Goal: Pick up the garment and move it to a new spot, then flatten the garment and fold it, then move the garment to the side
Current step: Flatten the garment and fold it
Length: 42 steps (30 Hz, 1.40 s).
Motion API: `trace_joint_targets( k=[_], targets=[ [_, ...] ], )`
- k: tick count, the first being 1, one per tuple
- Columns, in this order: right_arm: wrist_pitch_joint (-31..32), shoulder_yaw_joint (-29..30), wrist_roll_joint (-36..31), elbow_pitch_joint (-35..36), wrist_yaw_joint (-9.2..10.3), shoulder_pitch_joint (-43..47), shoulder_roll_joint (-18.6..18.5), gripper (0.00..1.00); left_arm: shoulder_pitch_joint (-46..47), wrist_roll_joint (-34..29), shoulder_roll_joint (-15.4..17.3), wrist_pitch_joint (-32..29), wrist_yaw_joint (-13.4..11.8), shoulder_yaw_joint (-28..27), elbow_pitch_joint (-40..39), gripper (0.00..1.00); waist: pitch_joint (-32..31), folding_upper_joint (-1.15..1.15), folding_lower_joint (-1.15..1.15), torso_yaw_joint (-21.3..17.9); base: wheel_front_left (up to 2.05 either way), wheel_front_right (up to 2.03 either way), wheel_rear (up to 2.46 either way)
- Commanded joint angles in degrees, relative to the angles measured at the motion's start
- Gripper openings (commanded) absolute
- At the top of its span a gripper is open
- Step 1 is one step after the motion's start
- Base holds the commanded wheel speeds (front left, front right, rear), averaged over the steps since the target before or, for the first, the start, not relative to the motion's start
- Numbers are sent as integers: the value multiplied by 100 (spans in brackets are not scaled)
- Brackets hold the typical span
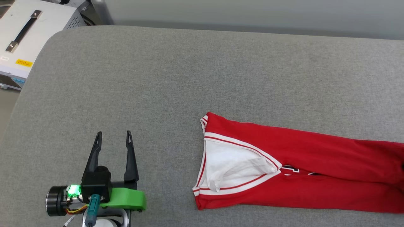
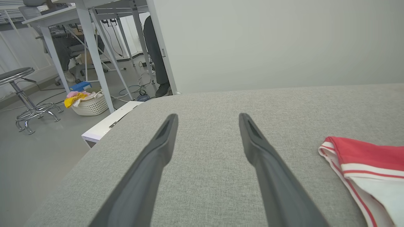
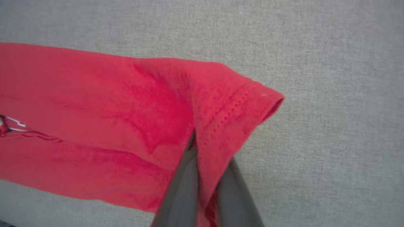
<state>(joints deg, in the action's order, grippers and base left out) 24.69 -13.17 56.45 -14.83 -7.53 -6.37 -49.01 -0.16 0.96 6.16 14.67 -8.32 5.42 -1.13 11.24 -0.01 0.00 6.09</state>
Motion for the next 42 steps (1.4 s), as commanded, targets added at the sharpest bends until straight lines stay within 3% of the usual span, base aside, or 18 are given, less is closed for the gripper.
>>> trace_joint_targets(
  k=[1, 7, 8, 17, 24, 35, 42],
  targets=[
    [10, 24, 97, 204, 4, 99, 5, 0, -99, -45, -4, 33, 0, 1, 20, 100, -57, 1, 0, -34, 0, 0, 0],
    [218, -16, 511, 1467, 4, 242, 250, 0, -139, -45, 2, 33, 13, 7, 60, 100, -91, 1, 0, -66, 0, 0, 0],
    [372, -175, 499, 1961, 4, 166, 384, 0, -112, -62, -6, 33, 17, 45, 76, 100, -66, 1, 0, -39, 0, 0, 0],
    [802, -1112, 5, 2614, 4, -723, 884, 0, 41, -83, -39, 33, 34, 206, 127, 100, 115, 1, 0, 165, 0, 0, 0],
    [884, -2144, -381, 2330, 4, -1742, 1336, 0, 169, -57, -98, 33, 1, 299, 155, 100, 311, 1, 0, 315, 0, 0, 0],
    [729, -3710, -682, 1026, 4, -3321, 2041, 0, 424, -44, -177, 33, -22, 455, 204, 100, 611, 1, 0, 505, 0, 0, 0],
    [666, -4621, -774, 131, 4, -3596, 2015, 0, 460, -25, -213, 33, -49, 520, 248, 100, 635, 1, 0, 573, 0, 0, 0]
  ],
)
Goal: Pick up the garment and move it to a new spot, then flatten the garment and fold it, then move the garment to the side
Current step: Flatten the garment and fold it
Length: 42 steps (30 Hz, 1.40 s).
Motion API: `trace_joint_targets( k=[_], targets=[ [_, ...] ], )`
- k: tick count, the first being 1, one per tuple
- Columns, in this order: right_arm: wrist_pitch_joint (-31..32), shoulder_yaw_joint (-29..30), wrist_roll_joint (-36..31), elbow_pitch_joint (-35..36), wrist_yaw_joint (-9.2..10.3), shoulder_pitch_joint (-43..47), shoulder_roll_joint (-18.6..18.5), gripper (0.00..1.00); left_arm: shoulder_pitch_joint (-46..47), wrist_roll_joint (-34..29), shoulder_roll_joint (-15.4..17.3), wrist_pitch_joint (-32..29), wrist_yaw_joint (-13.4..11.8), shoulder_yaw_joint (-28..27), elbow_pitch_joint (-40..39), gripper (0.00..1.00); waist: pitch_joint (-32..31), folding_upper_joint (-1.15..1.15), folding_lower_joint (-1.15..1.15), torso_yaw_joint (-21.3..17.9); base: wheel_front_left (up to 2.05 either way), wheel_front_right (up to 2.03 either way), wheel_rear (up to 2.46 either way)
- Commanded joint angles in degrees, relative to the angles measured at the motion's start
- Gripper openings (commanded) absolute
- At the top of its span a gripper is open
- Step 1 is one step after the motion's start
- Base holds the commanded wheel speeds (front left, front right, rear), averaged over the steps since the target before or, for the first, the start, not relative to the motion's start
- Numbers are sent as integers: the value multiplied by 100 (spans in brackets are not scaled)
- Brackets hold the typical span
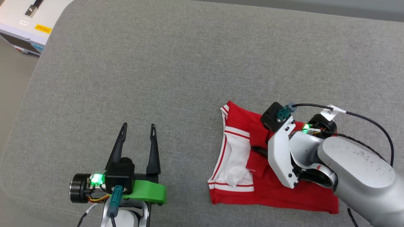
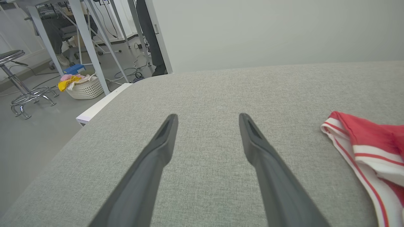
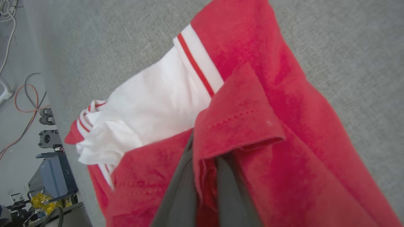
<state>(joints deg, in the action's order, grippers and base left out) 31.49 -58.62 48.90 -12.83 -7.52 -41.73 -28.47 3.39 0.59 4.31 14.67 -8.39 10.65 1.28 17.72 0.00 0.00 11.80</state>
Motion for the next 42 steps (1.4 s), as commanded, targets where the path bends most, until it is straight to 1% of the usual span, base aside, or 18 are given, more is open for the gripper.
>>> trace_joint_targets(
  k=[1, 2, 3, 4, 7, 10, 13, 15, 17, 21, 24, 27, 29, 32, 36, 38, 42],
  targets=[
    [-86, -144, -5, -121, 3, -64, -48, 0, 98, 15, -30, 33, -49, -9, 15, 100, -34, 0, 0, -6, 0, 0, 0],
    [-220, -178, 39, -169, 3, -61, -44, 33, 78, 20, -31, 33, -60, -26, 21, 100, -70, 0, 0, -29, 0, 0, 0],
    [-368, -177, 65, -181, 3, -63, -43, 81, 59, 21, -29, 33, -67, -41, 24, 100, -102, 0, 0, -50, 0, 0, 0],
    [-579, -155, 68, -184, 3, -72, -55, 100, 35, 22, -24, 33, -71, -57, 25, 100, -146, 0, 0, -78, 0, 0, 0],
    [-1181, -56, -9, -93, 3, -78, -135, 100, -29, 15, 10, 33, -65, -87, 26, 100, -284, 0, 0, -179, 0, 0, 0],
    [-1872, 216, -41, 97, 3, 40, -239, 100, -99, 6, 61, 33, -60, -125, 22, 100, -457, 0, 0, -306, 0, 0, 0],
    [-2454, 567, -248, 191, 3, 195, -383, 100, -176, 5, 107, 33, -71, -173, 19, 100, -608, 0, 0, -442, 0, 0, 0],
    [-2910, 942, -519, 145, 3, 331, -439, 100, -216, 5, 139, 33, -59, -189, 7, 100, -700, 0, 0, -531, 0, 0, 0],
    [-3320, 1362, -766, 44, 3, 546, -393, 100, -261, 0, 168, 33, -47, -195, 9, 100, -790, 0, 0, -609, 0, 0, 0],
    [-4043, 2138, -1499, -97, 3, 996, -228, 100, -335, -1, 211, 33, -28, -202, 10, 100, -918, 0, 0, -743, 0, 0, 0],
    [-4435, 2840, -2206, -152, 3, 1364, 7, 100, -391, 7, 241, 33, -20, -220, 16, 100, -1011, 0, 0, -848, 0, 0, 0],
    [-4595, 3564, -2844, -68, 3, 1732, 319, 100, -450, 5, 270, 33, -26, -239, 43, 100, -1095, 0, 0, -924, 0, 0, 0],
    [-4631, 4001, -3139, 87, 3, 2027, 571, 100, -476, 3, 289, 33, -22, -243, 55, 100, -1153, 0, 0, -959, 0, 0, 0],
    [-4645, 4553, -3564, 578, 3, 2488, 910, 100, -508, 6, 307, 33, -12, -238, 70, 100, -1231, 0, 0, -985, 0, 0, 0],
    [-4647, 5114, -3761, 1163, 3, 3178, 1370, 100, -549, 24, 316, 33, 14, -224, 41, 100, -1334, 0, 0, -983, 0, 0, 0],
    [-4647, 5315, -3797, 1298, 3, 3505, 1579, 100, -585, 35, 320, 33, 30, -217, 28, 100, -1392, 0, 0, -971, 0, 0, 0],
    [-4648, 5535, -3903, 1517, 3, 3990, 1857, 100, -652, 48, 336, 33, 62, -206, 17, 100, -1476, 0, 0, -943, 0, 0, 0]
  ],
)
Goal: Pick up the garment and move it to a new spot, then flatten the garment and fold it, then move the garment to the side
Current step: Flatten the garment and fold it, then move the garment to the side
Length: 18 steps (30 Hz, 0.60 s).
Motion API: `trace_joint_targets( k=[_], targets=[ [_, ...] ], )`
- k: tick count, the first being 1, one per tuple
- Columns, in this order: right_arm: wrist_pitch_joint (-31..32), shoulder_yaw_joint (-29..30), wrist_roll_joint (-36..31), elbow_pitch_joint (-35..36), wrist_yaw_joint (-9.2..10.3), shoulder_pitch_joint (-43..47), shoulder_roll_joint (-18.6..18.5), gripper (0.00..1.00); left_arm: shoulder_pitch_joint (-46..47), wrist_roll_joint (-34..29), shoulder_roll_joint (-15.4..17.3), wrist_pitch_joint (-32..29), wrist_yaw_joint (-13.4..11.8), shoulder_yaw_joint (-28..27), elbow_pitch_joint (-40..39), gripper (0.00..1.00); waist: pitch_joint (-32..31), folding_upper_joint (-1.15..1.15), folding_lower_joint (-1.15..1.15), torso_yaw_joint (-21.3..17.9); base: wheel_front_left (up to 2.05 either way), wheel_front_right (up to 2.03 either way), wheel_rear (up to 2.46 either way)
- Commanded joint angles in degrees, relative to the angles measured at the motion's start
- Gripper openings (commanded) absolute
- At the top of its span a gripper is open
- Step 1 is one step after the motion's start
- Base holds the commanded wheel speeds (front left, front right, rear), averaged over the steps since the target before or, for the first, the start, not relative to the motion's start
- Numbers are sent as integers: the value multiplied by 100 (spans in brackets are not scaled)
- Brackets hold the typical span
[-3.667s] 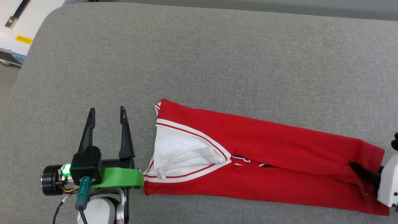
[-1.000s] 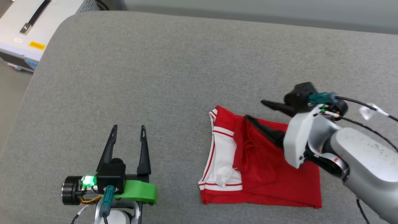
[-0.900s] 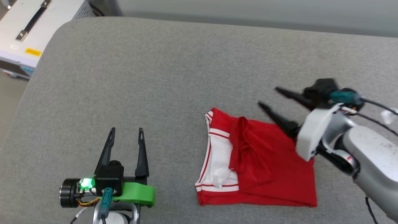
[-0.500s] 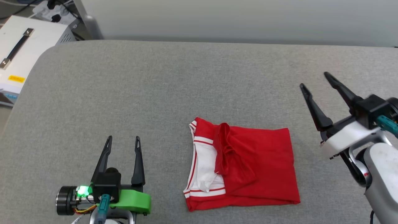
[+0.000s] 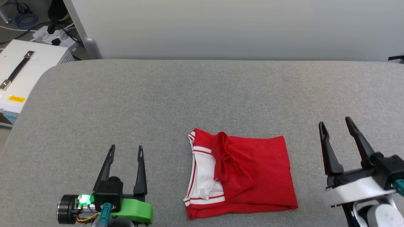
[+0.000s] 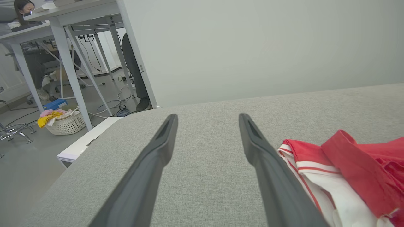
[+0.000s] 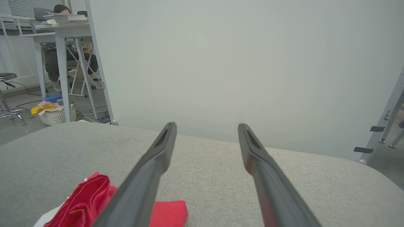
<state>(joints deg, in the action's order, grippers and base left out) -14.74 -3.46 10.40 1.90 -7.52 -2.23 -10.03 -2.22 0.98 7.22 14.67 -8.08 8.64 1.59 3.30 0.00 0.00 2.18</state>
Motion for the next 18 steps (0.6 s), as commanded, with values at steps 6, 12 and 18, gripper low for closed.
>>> trace_joint_targets(
  k=[6, 12, 18],
  targets=[
    [-25, 223, -87, 217, 3, 563, 297, 100, -193, 19, 72, 33, 59, -8, 2, 100, -126, 0, 0, 47, 0, 0, 0],
    [-25, 398, -111, 304, 3, 929, 485, 100, -282, 31, 76, 33, 69, -12, -11, 100, -171, 0, 0, 86, 0, 0, 0],
    [-26, 374, -237, 309, 3, 1018, 510, 100, -321, 26, 69, 33, 62, -13, 3, 100, -187, 0, 0, 80, 0, 0, 0]
  ],
)
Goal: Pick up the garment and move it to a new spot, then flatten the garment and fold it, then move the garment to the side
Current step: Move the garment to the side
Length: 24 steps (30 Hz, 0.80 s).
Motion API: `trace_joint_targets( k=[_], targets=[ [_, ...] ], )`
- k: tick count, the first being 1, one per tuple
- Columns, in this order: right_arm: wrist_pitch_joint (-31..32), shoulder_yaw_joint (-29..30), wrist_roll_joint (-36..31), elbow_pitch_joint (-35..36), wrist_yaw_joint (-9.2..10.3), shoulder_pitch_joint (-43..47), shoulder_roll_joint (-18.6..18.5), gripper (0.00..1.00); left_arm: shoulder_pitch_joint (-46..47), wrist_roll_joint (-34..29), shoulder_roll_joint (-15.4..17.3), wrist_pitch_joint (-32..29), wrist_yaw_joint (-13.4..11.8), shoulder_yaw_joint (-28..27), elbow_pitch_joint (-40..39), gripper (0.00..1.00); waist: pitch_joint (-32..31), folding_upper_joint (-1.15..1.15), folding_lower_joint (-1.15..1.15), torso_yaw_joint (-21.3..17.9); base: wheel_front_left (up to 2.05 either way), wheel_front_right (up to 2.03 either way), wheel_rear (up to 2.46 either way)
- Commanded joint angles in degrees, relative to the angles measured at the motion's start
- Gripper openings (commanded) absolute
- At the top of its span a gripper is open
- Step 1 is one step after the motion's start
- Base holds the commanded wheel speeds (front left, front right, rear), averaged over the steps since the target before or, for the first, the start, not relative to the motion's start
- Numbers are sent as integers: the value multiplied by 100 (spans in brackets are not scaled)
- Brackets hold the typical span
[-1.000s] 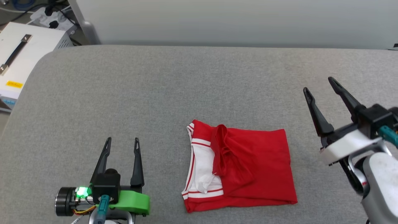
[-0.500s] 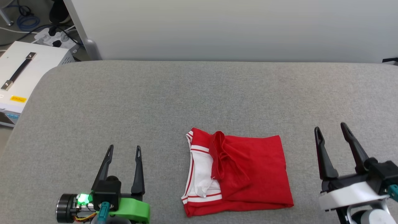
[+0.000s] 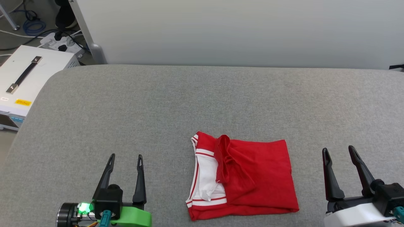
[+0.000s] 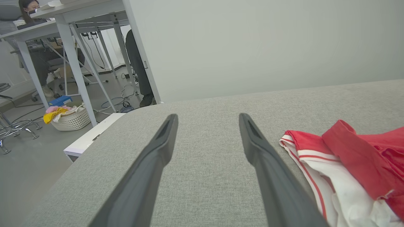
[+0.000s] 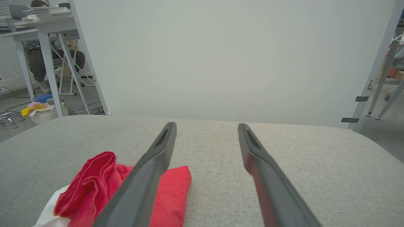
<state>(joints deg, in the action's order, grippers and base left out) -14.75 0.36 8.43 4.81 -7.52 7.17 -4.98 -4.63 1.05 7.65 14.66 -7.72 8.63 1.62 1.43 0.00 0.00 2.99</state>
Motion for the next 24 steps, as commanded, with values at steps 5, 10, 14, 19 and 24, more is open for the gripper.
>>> trace_joint_targets(
  k=[5, 10, 14, 19, 24],
  targets=[
    [-25, -69, -126, 2, 3, -16, -59, 100, -60, 8, 7, 34, 30, 17, 36, 100, 23, 0, 0, 11, 0, 0, 0],
    [-25, -169, -157, 26, 3, -368, -453, 100, 1, 11, -5, 34, 40, 28, 74, 100, 98, 0, 0, 37, 0, 0, 0],
    [-23, -147, -54, 70, 3, -925, -910, 100, 101, 13, -14, 34, 64, 42, 94, 100, 193, 0, 0, 83, 0, 0, 0],
    [616, -372, 445, -22, 3, -1768, -1590, 100, 222, 9, -39, 34, 91, 77, 105, 100, 314, 0, 0, 175, 0, 0, 0],
    [2451, -1161, 1577, -93, 3, -2422, -2381, 100, 293, 11, -78, 34, 98, 112, 122, 100, 405, 0, 0, 263, 0, 0, 0]
  ],
)
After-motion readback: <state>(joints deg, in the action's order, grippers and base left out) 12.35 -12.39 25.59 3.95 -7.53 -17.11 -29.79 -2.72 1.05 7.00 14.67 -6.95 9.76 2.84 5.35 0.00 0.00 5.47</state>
